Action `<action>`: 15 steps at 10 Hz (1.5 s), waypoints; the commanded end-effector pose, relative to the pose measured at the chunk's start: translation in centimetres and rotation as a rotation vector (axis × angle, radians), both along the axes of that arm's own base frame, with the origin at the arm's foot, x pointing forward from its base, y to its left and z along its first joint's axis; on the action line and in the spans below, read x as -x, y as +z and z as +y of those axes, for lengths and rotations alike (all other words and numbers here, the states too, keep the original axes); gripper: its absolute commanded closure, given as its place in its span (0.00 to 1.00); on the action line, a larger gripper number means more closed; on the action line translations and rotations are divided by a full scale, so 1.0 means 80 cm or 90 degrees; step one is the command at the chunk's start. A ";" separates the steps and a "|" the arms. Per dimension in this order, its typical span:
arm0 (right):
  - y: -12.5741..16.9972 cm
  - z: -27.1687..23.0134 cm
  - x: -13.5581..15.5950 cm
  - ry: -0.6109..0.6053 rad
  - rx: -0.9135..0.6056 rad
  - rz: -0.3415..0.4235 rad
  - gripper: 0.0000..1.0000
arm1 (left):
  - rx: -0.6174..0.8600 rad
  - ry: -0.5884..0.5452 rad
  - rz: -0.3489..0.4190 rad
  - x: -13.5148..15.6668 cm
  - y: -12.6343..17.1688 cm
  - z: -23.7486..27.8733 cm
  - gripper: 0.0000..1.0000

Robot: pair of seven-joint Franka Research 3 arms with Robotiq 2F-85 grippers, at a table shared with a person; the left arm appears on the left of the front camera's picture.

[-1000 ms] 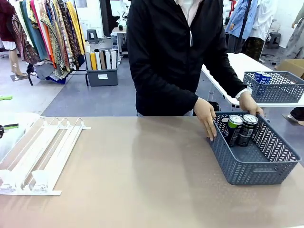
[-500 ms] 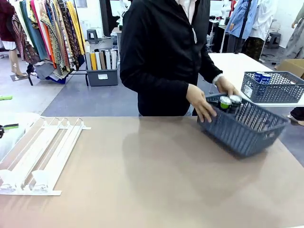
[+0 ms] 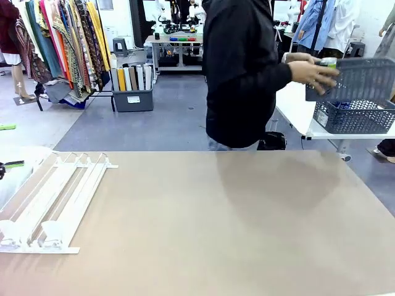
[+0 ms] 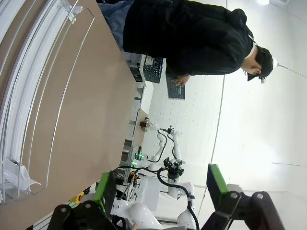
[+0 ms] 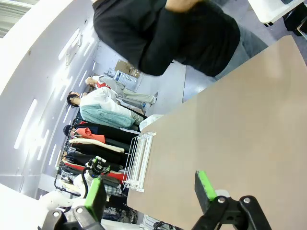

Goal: Retrieve and store the cans from the dispenser.
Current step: Pick up one can from the Automatic Can Dispenser and place it in the middle of the table.

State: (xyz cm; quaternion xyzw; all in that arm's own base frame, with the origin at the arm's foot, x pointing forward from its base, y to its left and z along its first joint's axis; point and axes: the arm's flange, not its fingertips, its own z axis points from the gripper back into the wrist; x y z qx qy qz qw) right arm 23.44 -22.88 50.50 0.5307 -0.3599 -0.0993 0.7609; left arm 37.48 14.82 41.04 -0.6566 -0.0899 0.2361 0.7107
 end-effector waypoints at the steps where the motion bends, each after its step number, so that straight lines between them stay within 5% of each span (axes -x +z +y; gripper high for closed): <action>1: 0.002 0.000 -0.004 -0.003 -0.003 -0.023 0.00 | -0.008 -0.002 0.007 0.004 0.004 0.002 0.00; 15: 0.002 0.000 -0.004 -0.003 -0.003 -0.023 0.00 | -0.008 -0.002 0.007 0.004 0.004 0.002 0.00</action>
